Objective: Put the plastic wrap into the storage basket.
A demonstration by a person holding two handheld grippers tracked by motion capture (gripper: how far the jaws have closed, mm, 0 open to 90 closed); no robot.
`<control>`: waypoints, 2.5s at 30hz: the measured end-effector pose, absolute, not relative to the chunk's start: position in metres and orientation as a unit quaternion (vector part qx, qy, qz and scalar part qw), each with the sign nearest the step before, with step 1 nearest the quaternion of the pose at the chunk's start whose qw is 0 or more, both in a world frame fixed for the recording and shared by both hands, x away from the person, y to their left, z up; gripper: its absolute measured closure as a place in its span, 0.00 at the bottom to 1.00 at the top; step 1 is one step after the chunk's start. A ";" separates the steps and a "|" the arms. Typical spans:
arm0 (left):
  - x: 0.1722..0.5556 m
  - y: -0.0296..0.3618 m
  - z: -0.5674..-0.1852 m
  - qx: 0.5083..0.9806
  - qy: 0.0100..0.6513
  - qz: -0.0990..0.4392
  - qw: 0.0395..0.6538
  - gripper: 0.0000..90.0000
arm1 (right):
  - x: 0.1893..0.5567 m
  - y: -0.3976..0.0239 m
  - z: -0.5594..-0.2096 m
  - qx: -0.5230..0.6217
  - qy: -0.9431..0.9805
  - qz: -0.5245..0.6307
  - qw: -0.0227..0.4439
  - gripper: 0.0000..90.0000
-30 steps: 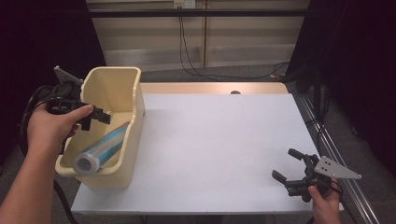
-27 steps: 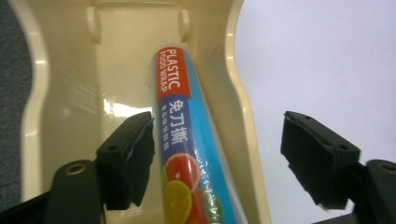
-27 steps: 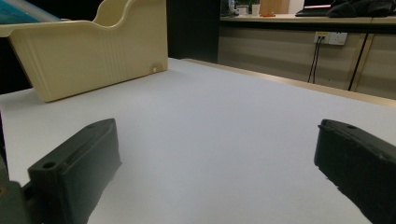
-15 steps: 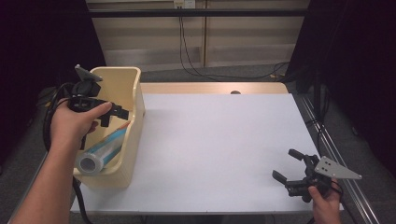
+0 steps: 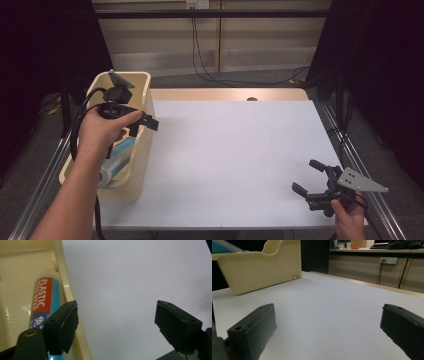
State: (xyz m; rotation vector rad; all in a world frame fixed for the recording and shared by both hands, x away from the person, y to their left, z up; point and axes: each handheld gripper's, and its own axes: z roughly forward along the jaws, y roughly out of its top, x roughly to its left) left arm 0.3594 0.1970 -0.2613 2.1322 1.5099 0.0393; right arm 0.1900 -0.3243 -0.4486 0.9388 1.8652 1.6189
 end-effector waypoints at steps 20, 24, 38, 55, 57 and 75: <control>0.362 0.151 -0.279 0.816 0.525 -0.006 0.243 0.21 | 0.190 -0.324 -0.449 0.343 0.685 0.593 0.247 0.00; 0.361 0.141 -0.285 0.823 0.514 -0.012 0.241 0.21 | 0.190 -0.324 -0.448 0.342 0.685 0.594 0.247 0.00; 0.360 0.119 -0.310 0.832 0.497 -0.028 0.247 0.21 | 0.189 -0.325 -0.448 0.343 0.684 0.594 0.248 0.00; 0.355 0.105 -0.334 0.840 0.487 -0.035 0.237 0.21 | 0.190 -0.324 -0.449 0.342 0.685 0.594 0.246 0.00; 0.355 0.105 -0.338 0.840 0.486 -0.038 0.237 0.21 | 0.190 -0.323 -0.449 0.341 0.686 0.594 0.246 0.00; 0.350 0.102 -0.372 0.840 0.488 -0.045 0.232 0.21 | 0.190 -0.323 -0.449 0.341 0.687 0.594 0.245 0.00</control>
